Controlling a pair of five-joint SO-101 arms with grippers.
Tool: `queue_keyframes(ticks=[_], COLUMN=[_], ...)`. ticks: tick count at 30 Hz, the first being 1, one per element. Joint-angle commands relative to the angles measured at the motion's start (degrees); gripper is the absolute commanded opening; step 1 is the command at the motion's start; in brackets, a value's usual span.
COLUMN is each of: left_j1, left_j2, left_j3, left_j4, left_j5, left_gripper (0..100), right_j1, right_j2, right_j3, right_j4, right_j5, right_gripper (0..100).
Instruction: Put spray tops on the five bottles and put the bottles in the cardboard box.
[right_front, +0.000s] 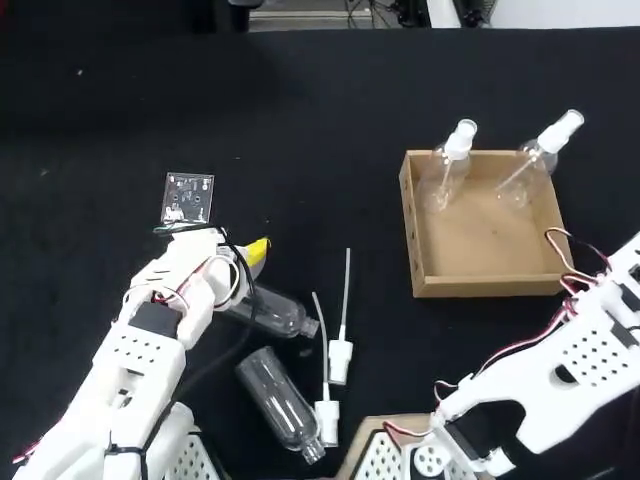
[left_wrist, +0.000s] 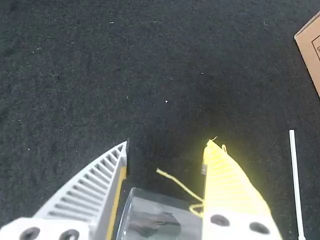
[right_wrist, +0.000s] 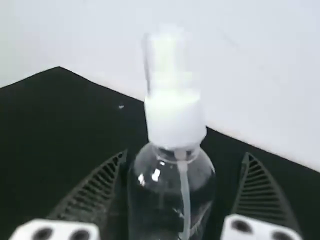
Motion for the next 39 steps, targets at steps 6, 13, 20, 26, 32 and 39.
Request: queue_keyframes(ticks=[6,13,20,26,32,39], left_j1=[0.3,0.3,0.3,0.3,0.3,0.3], left_j2=[-0.4,-0.4,-0.4,-0.4,-0.4,-0.4], left_j3=[-0.7,-0.7,-0.7,-0.7,-0.7,-0.7], left_j4=[-1.2,-1.2,-1.2,-1.2,-1.2,-1.2], left_j5=[0.0,0.0,0.0,0.0,0.0,0.0], left_gripper=[23,23,23,23,23,23], right_j1=[-0.9,-0.9,-1.0,-0.8,-0.3,-0.8], right_j2=[-5.2,-5.1,-5.1,-5.1,-5.5,-5.1], right_j3=[-0.5,-0.3,-0.2,-0.2,-0.2,2.6], right_j4=[0.4,0.4,0.4,0.4,0.4,0.4], right_j5=[0.4,0.4,0.4,0.4,0.4,0.4], right_gripper=[28.6,28.6,19.2,7.7,1.9,16.3])
